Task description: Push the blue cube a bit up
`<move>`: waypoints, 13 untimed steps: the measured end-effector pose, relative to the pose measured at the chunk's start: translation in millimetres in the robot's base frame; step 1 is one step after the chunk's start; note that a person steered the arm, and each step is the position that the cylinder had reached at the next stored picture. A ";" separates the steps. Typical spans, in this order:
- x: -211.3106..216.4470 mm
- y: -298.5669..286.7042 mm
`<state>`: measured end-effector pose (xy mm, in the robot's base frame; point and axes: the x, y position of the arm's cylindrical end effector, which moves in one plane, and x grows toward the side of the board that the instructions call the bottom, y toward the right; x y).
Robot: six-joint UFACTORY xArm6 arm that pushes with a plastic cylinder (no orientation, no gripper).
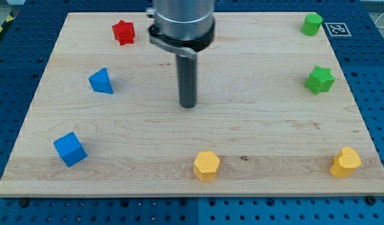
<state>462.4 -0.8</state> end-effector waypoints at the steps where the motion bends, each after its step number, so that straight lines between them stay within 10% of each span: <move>1: 11.5 9.2; 7: 156.4 -189.9; 13: 68.1 -149.1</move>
